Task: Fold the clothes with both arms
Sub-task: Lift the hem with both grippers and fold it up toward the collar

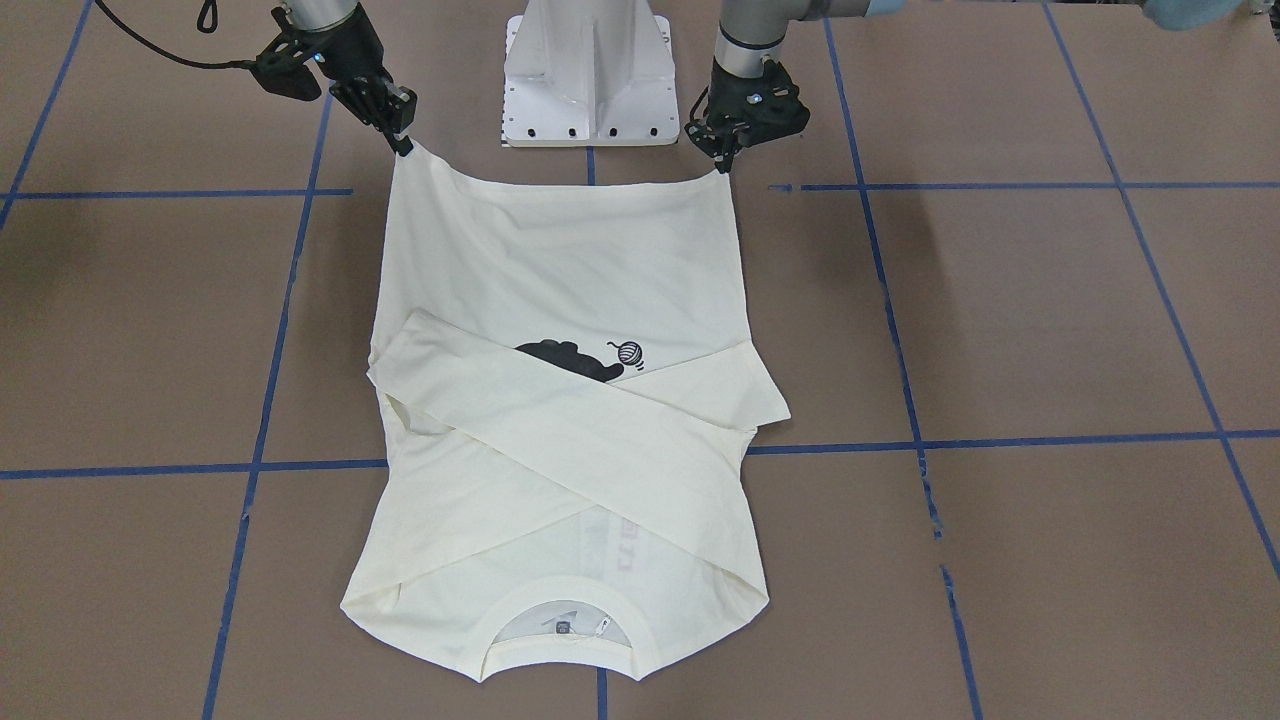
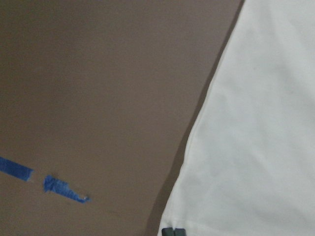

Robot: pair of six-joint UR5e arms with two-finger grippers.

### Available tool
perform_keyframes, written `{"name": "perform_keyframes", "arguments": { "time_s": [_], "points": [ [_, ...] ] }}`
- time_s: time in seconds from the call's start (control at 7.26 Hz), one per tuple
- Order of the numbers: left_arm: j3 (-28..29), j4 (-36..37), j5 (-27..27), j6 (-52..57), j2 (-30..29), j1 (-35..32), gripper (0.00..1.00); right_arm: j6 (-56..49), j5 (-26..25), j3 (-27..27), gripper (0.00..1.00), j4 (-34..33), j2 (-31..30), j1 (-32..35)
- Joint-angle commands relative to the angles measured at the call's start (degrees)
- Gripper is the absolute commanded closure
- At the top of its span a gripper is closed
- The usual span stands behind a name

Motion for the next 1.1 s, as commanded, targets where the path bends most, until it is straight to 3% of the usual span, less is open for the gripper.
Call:
{"name": "perform_keyframes", "arguments": {
  "time_s": [0.0, 0.28, 0.41, 0.69, 0.96],
  "points": [
    [-9.6, 0.1, -2.0, 0.3, 5.7, -0.2, 1.00, 0.1, -0.1, 2.2, 1.00, -0.1, -1.0, -3.5],
    [-12.8, 0.1, -2.7, 0.1, 5.9, -0.2, 1.00, -0.2, -1.1, 4.4, 1.00, -0.1, -5.4, -6.3],
    [-13.8, 0.1, -6.5, 0.0, 5.9, -0.8, 1.00, -0.4, -2.7, 4.8, 1.00, -0.1, -6.7, -7.5],
    [-13.9, -0.1, -7.3, 0.3, 1.8, -8.1, 1.00, -1.1, -5.0, 6.0, 1.00, -0.1, -6.4, -2.2],
    [-5.2, -0.1, -7.0, 2.8, -4.6, -15.5, 1.00, -8.7, -3.8, 1.8, 1.00, -0.3, 0.5, 5.6]
  ]
}}
